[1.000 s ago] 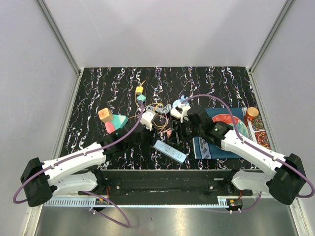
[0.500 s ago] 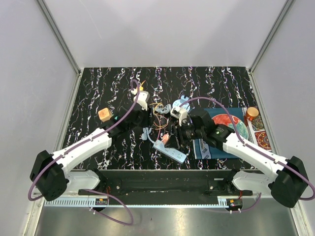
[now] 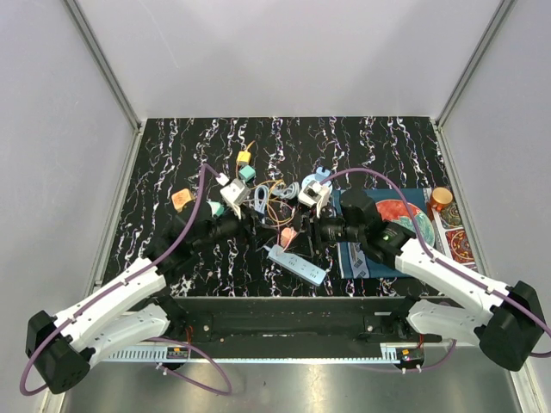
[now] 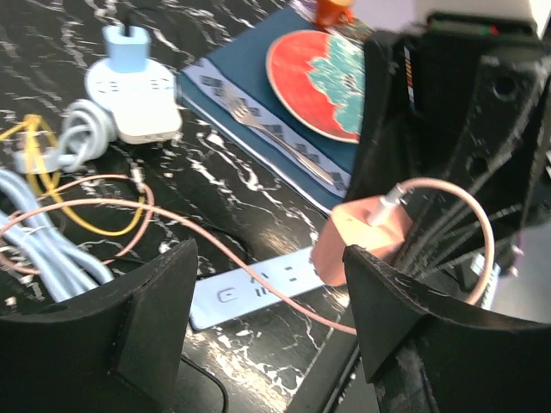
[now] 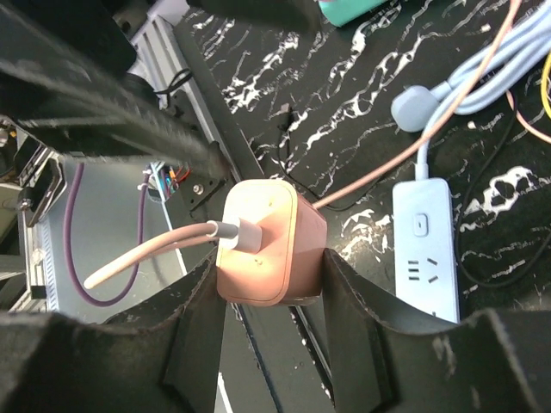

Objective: Insert the plug
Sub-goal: Adjust the plug.

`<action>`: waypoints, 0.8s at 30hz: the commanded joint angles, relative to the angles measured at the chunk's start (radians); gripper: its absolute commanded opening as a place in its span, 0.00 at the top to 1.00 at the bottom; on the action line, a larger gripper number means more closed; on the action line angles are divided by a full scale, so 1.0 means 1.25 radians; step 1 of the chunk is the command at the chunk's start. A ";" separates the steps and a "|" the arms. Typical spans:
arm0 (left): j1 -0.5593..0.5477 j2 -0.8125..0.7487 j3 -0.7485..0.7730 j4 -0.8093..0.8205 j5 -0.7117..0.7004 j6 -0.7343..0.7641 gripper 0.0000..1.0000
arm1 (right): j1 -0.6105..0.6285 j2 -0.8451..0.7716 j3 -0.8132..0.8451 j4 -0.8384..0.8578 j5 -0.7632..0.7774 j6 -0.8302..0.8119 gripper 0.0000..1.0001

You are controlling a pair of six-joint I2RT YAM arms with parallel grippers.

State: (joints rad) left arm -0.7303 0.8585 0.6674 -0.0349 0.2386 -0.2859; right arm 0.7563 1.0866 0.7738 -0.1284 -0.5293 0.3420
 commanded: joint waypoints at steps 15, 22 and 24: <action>-0.037 0.041 0.093 -0.055 0.440 0.175 0.28 | -0.001 -0.066 0.041 0.028 -0.243 -0.195 0.95; -0.054 0.081 0.115 -0.081 0.431 0.182 0.36 | -0.001 -0.045 0.067 0.022 -0.250 -0.213 0.94; -0.055 0.080 0.114 -0.079 0.423 0.182 0.43 | -0.002 -0.035 0.068 0.020 -0.255 -0.217 0.93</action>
State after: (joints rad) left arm -0.7925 0.9588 0.7700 -0.1463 0.7486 -0.0940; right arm 0.7563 1.0267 0.8066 -0.1127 -0.8009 0.1017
